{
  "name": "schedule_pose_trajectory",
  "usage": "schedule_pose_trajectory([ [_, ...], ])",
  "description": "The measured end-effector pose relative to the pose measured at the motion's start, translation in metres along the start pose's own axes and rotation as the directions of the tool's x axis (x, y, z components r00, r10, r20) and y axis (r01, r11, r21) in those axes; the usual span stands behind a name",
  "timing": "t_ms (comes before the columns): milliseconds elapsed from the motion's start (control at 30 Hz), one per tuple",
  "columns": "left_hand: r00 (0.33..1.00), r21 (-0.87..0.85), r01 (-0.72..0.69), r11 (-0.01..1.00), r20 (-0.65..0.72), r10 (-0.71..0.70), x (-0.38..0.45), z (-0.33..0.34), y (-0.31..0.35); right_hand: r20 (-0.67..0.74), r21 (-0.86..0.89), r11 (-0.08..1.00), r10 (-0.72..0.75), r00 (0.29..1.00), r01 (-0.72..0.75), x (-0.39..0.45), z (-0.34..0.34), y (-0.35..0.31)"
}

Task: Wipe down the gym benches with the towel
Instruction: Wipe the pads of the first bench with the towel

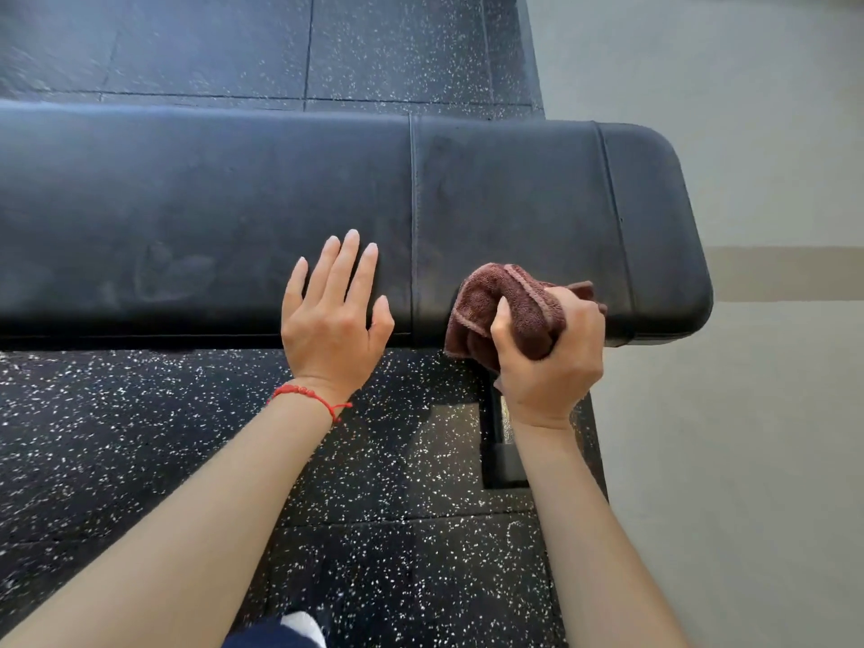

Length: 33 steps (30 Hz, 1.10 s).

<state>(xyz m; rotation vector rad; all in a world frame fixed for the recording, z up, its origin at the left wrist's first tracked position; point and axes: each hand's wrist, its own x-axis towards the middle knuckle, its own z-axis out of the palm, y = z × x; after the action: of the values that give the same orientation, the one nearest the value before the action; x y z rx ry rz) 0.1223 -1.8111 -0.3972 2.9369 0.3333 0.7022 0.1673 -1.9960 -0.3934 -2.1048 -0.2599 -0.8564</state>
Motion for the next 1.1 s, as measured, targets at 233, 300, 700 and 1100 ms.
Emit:
schedule_pose_trajectory([
  [233,0.989,-0.001,-0.015,1.0,-0.149,0.015,-0.002,0.011,-0.002,-0.189,0.042,0.996,-0.073,0.979,0.082,-0.008,0.016,0.007],
  [300,0.984,0.0,-0.021,1.0,-0.177,0.021,-0.003,0.013,-0.003,-0.239,0.066,0.992,-0.093,0.966,0.112,-0.009,0.018,0.009],
  [700,0.951,-0.001,-0.019,1.0,-0.309,0.018,-0.004,0.02,0.0,-0.452,0.153,0.964,-0.128,0.883,0.218,-0.02,0.028,0.014],
  [1100,0.941,0.003,-0.026,1.0,-0.339,0.025,-0.004,0.022,-0.001,-0.289,0.127,0.858,-0.448,0.846,0.498,-0.045,0.045,0.018],
])
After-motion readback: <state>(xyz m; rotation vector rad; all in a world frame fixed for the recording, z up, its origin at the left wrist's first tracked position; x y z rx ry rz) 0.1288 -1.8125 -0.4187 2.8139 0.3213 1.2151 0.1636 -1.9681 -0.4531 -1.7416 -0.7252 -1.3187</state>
